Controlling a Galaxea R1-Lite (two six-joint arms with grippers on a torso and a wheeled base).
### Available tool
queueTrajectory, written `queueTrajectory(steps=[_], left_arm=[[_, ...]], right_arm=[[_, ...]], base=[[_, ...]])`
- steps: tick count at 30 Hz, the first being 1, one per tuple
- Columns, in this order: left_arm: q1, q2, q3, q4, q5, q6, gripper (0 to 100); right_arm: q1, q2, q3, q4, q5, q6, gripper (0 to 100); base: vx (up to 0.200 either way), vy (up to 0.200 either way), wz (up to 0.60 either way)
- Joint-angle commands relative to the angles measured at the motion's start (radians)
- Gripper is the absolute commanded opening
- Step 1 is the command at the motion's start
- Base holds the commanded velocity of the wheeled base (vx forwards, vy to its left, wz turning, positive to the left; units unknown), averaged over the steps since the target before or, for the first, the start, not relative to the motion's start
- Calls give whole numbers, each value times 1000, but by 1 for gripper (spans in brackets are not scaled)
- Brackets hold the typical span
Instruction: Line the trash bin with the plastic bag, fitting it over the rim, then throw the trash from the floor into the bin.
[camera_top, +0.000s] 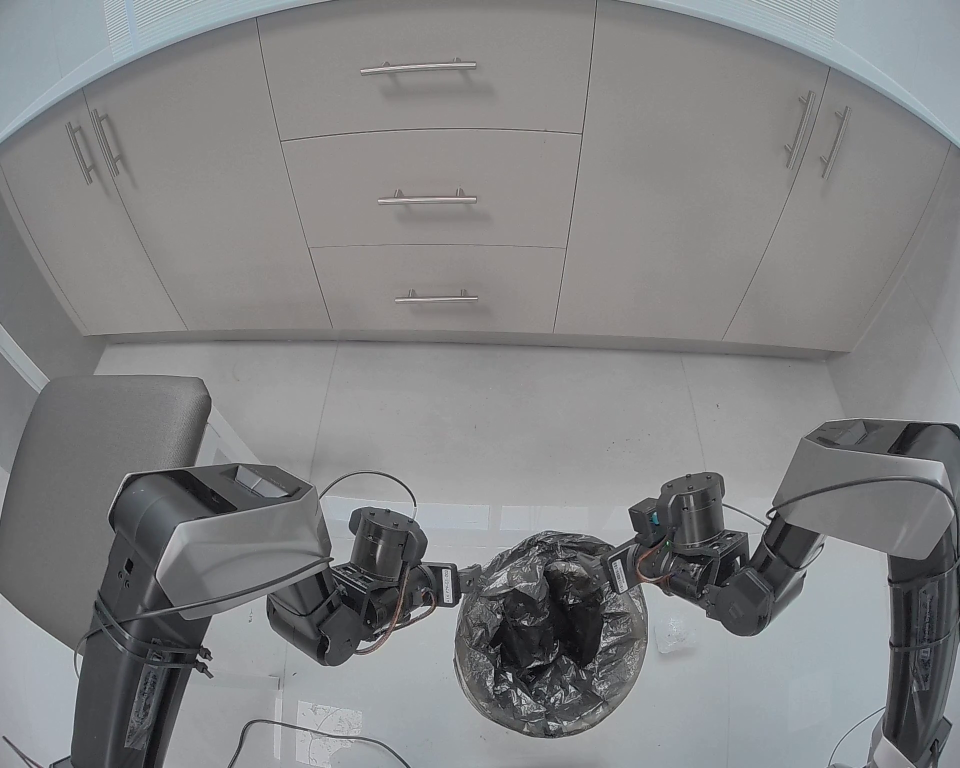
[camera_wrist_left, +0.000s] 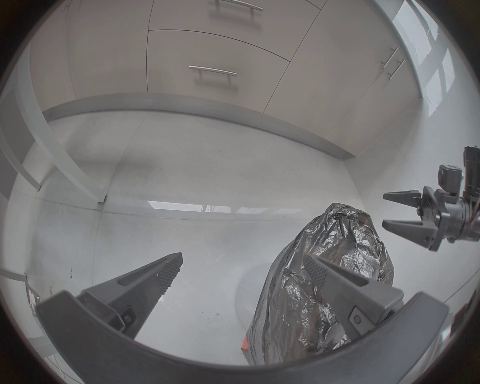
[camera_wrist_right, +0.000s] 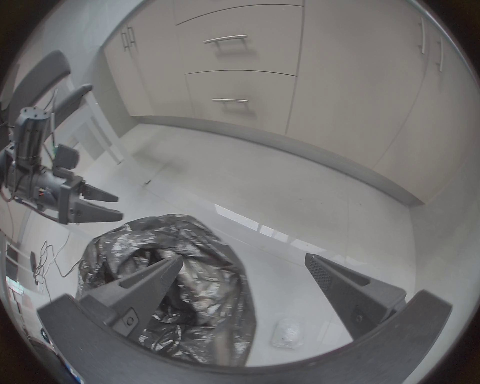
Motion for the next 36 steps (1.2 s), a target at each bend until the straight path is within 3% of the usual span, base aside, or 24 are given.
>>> queueTrajectory(steps=[1,7,12,16,21,36], left_arm=[[0,1,0,-2,0,-1,100],[0,1,0,-5,0,1,100],[0,1,0,-5,0,-1,100],[0,1,0,-5,0,-1,100],[0,3,0,-6,0,1,100],[0,3,0,-6,0,1,100]], right_arm=[[13,50,-1,-4,4,3,100],[-1,49,-24,-3,4,2,100],[93,56,-25,6,3,0,100],[114,101,-80,6,-14,2,100],[87,158,-169,6,-56,2,100],[13,179,-226,20,-60,3,100]], base=[[0,0,0],[0,0,0],[0,0,0],[0,0,0],[0,0,0],[0,0,0]])
